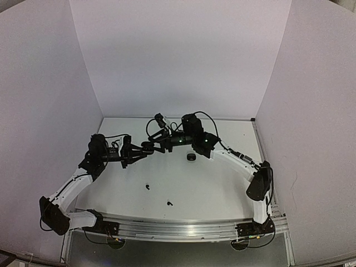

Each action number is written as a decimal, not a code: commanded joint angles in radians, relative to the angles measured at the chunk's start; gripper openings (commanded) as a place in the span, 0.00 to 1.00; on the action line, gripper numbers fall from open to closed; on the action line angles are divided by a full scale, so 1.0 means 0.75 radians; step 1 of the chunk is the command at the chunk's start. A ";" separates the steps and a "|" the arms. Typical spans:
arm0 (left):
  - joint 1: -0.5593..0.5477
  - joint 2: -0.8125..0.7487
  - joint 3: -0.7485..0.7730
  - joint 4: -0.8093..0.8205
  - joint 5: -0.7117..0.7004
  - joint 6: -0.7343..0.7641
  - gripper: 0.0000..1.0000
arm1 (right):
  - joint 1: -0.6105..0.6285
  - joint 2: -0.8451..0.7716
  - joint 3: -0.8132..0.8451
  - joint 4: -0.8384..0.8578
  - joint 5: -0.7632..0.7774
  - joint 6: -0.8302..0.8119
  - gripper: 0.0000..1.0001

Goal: Insert the wireless bluetooth earbuds into the charging case
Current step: Open the charging case, then pick up the right earbud from the center of the board, then insert the right earbud into the right side groove of the charging case, then pick up the left earbud from the center of the board.

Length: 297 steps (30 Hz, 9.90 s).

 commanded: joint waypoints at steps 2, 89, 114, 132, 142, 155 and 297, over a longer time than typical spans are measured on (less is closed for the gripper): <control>0.005 -0.043 -0.035 0.185 0.010 -0.319 0.00 | -0.015 0.051 0.073 -0.023 -0.074 0.085 0.59; 0.064 -0.607 -0.509 0.240 -0.671 -0.561 0.00 | 0.465 0.590 0.119 -1.333 0.954 0.043 0.14; 0.062 -0.567 -0.584 0.418 -0.687 -0.435 0.00 | 0.378 -0.139 0.165 -0.706 1.433 -0.114 0.00; -0.011 -0.549 -0.728 0.702 -0.808 -0.184 0.00 | 0.371 0.046 0.178 0.211 0.874 -0.444 0.00; -0.012 -0.523 -0.718 0.722 -0.816 -0.206 0.00 | 0.359 0.042 0.122 0.223 0.875 -0.438 0.00; -0.012 -0.500 -0.694 0.756 -0.790 -0.318 0.00 | 0.347 0.036 0.048 0.222 0.907 -0.477 0.00; 0.026 -0.583 -0.660 0.383 -1.191 -0.329 0.00 | 0.439 0.910 0.668 -0.988 1.244 0.227 0.16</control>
